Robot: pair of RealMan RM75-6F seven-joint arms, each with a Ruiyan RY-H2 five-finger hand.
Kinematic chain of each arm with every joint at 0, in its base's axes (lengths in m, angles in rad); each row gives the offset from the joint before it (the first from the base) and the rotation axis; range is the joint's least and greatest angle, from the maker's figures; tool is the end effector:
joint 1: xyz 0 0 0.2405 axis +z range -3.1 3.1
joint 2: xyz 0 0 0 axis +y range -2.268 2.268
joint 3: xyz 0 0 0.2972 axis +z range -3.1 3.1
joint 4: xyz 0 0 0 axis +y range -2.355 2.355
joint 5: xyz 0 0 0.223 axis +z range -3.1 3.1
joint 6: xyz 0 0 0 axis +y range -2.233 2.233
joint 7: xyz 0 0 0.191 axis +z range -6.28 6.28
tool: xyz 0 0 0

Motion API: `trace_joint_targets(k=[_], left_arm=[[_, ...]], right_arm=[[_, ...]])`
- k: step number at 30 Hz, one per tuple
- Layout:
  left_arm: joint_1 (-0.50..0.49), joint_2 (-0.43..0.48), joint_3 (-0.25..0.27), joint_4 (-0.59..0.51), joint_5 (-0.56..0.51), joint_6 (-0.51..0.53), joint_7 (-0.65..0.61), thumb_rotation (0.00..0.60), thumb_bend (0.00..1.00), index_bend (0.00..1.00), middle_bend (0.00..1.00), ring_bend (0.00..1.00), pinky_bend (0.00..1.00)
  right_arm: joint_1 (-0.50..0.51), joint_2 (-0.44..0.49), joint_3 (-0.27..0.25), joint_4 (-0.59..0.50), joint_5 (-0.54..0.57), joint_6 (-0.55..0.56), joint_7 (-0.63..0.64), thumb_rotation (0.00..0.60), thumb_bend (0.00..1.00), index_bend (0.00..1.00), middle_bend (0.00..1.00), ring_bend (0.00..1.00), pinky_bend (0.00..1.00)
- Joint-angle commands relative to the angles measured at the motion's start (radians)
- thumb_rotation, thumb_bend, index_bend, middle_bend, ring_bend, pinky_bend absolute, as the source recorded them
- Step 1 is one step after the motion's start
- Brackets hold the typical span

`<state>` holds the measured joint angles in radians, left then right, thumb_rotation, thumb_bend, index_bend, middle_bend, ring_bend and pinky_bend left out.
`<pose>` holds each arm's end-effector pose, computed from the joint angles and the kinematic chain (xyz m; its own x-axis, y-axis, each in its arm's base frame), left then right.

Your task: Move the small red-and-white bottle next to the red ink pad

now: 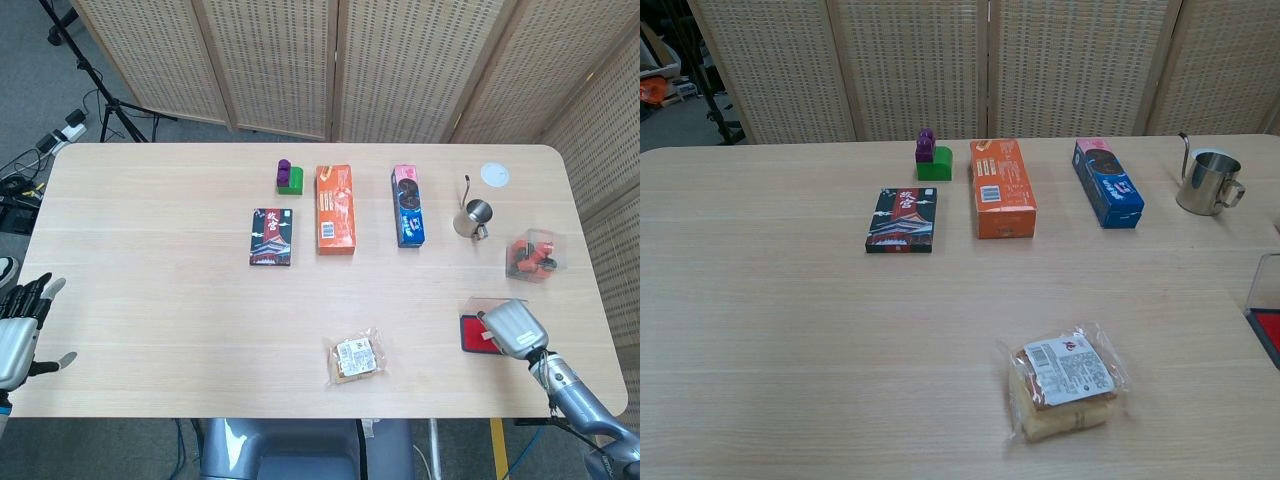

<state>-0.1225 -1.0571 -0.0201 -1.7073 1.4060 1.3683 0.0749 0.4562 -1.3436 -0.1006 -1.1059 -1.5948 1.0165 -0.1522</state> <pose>-0.3558 0.2350 0.1581 0.4201 0.1402 0.8966 0.9026 0.0375 -0.4288 -0.3873 -0.3375 0.0414 0.8400 -0.2360 0.4885 -0.5405 -0.4423 0.7157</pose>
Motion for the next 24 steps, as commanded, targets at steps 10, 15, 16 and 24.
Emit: trace_joint_targets(k=[10,15,16,24], left_arm=[[0.001,0.002,0.0,0.001,0.002,0.002,-0.006,0.6,0.0,0.0,0.0,0.0,0.0],[0.002,0.003,0.0,0.001,0.005,0.002,-0.009,0.6,0.0,0.0,0.0,0.0,0.0],[0.002,0.003,0.0,0.001,0.005,0.003,-0.009,0.6,0.0,0.0,0.0,0.0,0.0],[0.004,0.006,0.001,0.0,0.009,0.006,-0.015,0.6,0.0,0.0,0.0,0.0,0.0]], right_arm=[[-0.003,-0.007,0.0,0.009,0.0,-0.002,-0.001,0.6,0.62,0.59,1.0,1.0,1.0],[-0.004,0.011,0.003,-0.01,-0.003,0.011,-0.002,0.6,0.62,0.59,1.0,1.0,1.0],[-0.005,0.017,0.004,-0.016,-0.004,0.015,-0.003,0.6,0.62,0.59,1.0,1.0,1.0],[-0.012,0.099,0.011,-0.125,-0.046,0.105,0.02,0.6,0.62,0.59,1.0,1.0,1.0]])
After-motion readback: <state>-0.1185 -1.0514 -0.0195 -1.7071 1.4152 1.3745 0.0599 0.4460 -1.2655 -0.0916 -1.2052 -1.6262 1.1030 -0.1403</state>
